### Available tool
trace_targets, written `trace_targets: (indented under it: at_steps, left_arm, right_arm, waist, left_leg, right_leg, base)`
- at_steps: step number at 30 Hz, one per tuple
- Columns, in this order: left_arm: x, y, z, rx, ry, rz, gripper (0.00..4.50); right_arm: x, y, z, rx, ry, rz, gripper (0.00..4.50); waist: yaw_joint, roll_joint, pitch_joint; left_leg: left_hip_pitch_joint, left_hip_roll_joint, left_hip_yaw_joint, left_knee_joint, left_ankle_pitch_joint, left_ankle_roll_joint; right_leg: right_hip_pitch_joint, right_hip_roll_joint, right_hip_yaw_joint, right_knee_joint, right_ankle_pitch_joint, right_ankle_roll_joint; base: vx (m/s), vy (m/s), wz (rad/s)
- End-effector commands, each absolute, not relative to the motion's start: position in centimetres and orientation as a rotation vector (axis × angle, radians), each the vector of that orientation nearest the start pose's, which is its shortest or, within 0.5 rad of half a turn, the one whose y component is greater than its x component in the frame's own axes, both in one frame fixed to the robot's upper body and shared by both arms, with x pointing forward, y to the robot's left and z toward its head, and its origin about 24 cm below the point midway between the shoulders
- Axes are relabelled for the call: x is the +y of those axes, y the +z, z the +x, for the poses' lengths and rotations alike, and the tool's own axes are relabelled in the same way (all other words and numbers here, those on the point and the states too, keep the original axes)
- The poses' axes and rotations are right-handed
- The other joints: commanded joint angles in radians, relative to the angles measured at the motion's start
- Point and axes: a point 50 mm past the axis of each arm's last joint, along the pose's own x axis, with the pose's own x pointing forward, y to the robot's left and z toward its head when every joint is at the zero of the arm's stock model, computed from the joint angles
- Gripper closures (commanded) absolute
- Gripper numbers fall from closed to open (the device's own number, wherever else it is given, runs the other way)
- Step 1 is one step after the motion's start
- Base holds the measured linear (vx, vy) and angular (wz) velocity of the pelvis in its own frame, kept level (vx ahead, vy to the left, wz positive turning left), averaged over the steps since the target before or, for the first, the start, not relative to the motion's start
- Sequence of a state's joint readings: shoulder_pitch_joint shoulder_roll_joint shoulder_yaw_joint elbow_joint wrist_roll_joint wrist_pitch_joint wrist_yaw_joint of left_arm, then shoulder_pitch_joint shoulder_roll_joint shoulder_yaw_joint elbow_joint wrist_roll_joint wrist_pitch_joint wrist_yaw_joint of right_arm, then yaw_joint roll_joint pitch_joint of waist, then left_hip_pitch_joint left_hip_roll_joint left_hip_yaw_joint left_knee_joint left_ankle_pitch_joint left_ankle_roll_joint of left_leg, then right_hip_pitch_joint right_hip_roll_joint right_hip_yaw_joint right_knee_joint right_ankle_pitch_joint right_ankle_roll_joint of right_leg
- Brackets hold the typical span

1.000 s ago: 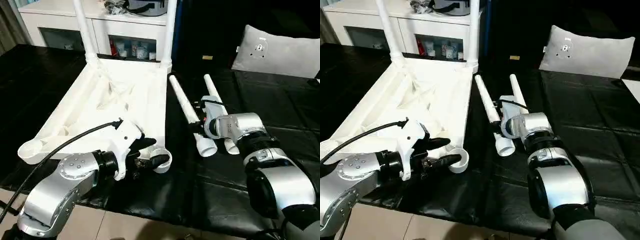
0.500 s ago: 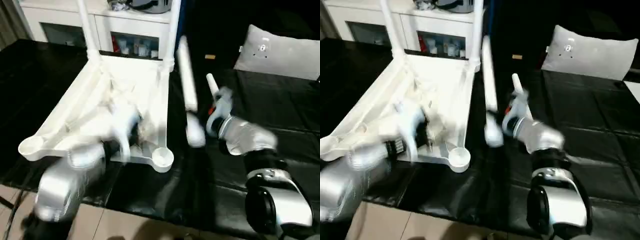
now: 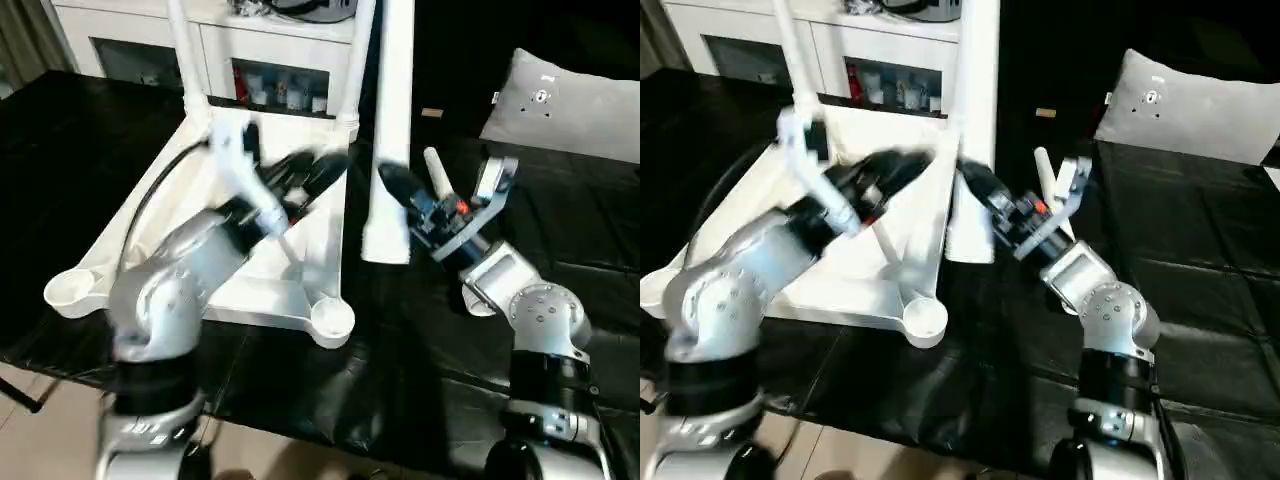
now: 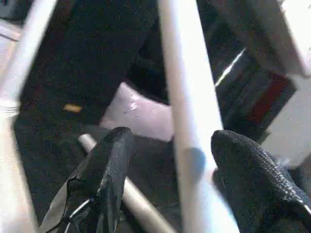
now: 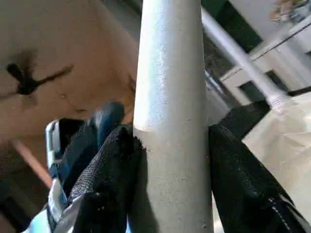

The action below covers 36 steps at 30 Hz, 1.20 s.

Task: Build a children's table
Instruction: Pick table leg

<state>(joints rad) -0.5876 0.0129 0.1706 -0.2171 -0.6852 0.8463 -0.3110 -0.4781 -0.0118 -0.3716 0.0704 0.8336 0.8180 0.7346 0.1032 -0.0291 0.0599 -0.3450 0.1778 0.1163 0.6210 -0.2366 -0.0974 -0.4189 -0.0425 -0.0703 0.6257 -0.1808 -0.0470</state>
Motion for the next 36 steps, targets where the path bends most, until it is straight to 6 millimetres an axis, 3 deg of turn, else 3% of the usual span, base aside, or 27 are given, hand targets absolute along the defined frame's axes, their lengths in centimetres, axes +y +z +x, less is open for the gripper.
trace_targets:
  at_steps: [1, 10, 18, 19, 23, 26, 30, 31, 33, 34, 36]
  left_arm:
    - [8.8, 19.9, 30.3, -0.033, -0.822, -0.525, 1.1]
    - [7.6, 20.4, 29.3, -0.036, -0.915, -0.534, 1.1]
    - [7.6, 20.0, 29.3, -0.056, -0.907, -0.501, 1.1]
    - [7.6, 20.0, 29.3, -0.056, -0.907, -0.501, 1.66]
    - [7.7, 20.2, 29.1, -0.097, -0.91, -0.445, 1.8]
    - [7.6, 20.1, 29.2, -0.106, -0.883, -0.418, 1.8]
    - [7.5, 19.1, 29.9, -0.12, -0.775, -0.233, 1.8]
    - [7.5, 18.8, 30.1, -0.124, -0.75, -0.191, 1.8]
    - [7.5, 18.5, 30.5, -0.165, -0.697, -0.099, 1.8]
    - [7.6, 18.2, 30.5, -0.163, -0.688, -0.098, 1.8]
    - [7.7, 17.6, 30.6, -0.173, -0.646, -0.083, 1.8]
  right_arm:
    - [-12.7, 14.0, 30.3, -0.049, 1.017, 0.923, 2.63]
    - [-11.8, 14.5, 29.1, -0.047, 1.111, 0.914, 2.63]
    - [-11.0, 13.7, 28.6, -0.002, 1.101, 0.693, 2.63]
    - [-11.0, 13.7, 28.6, -0.002, 1.101, 0.693, 2.63]
    - [-10.7, 13.6, 28.9, -0.026, 1.03, 0.584, 2.63]
    - [-10.6, 13.4, 29.3, -0.049, 0.951, 0.443, 2.63]
    - [-10.0, 12.7, 29.4, -0.061, 0.889, 0.277, 2.64]
    - [-10.0, 12.8, 29.4, -0.094, 0.88, 0.275, 2.64]
    - [-10.0, 12.9, 29.6, -0.112, 0.824, 0.325, 2.64]
    - [-9.9, 12.7, 29.5, -0.119, 0.82, 0.298, 2.64]
    - [-9.6, 12.3, 29.3, -0.149, 0.778, 0.258, 2.64]
  waist:
    - [0.006, 0.001, -0.068]
    - [0.014, -0.001, -0.066]
    - [0.015, 0.0, -0.066]
    - [0.013, -0.001, -0.066]
    - [0.011, -0.001, -0.067]
    - [0.009, 0.004, -0.065]
    - [0.006, 0.007, -0.066]
    - [0.006, 0.016, -0.065]
    - [0.003, 0.014, -0.066]
    - [0.002, 0.029, -0.066]
    - [-0.002, 0.02, -0.069]
  left_leg:
    - [-0.021, 0.027, 0.012, -0.072, 0.035, 0.051]
    - [-0.022, 0.029, 0.012, -0.074, 0.038, 0.033]
    - [-0.022, 0.033, 0.01, -0.077, 0.046, 0.022]
    - [-0.023, 0.032, 0.01, -0.077, 0.043, 0.022]
    - [-0.022, 0.031, 0.01, -0.077, 0.034, 0.026]
    - [-0.021, 0.033, 0.011, -0.078, 0.018, 0.012]
    - [-0.018, 0.034, 0.01, -0.08, 0.005, 0.01]
    - [-0.018, 0.033, 0.009, -0.079, 0.0, 0.006]
    - [-0.019, 0.033, 0.007, -0.082, -0.01, 0.012]
    - [-0.018, 0.032, 0.006, -0.081, -0.01, 0.009]
    - [-0.022, 0.035, 0.007, -0.078, 0.007, 0.004]
  right_leg:
    - [0.079, -0.083, 0.05, -0.085, -0.233, -0.114]
    - [0.08, -0.086, 0.052, -0.085, -0.221, -0.099]
    - [0.078, -0.086, 0.051, -0.086, -0.213, -0.079]
    - [0.08, -0.086, 0.051, -0.087, -0.213, -0.08]
    - [0.078, -0.087, 0.052, -0.088, -0.222, -0.074]
    - [0.076, -0.086, 0.052, -0.088, -0.231, -0.072]
    - [0.076, -0.085, 0.054, -0.086, -0.219, -0.067]
    - [0.075, -0.084, 0.054, -0.086, -0.215, -0.064]
    - [0.076, -0.084, 0.054, -0.089, -0.218, -0.056]
    - [0.075, -0.084, 0.055, -0.088, -0.209, -0.061]
    - [0.079, -0.085, 0.054, -0.083, -0.144, -0.083]
  base:
    - [0.0, 0.0, 0.0]
    - [0.0, 0.0, 0.0]
    - [0.0, 0.0, 0.0]
    - [0.0, 0.0, 0.0]
    - [0.0, 0.0, 0.0]
    - [0.0, 0.0, 0.0]
    - [0.0, 0.0, 0.0]
    - [0.0, 0.0, 0.0]
    - [0.0, 0.0, 0.0]
    - [0.0, 0.0, 0.0]
    - [0.0, 0.0, 0.0]
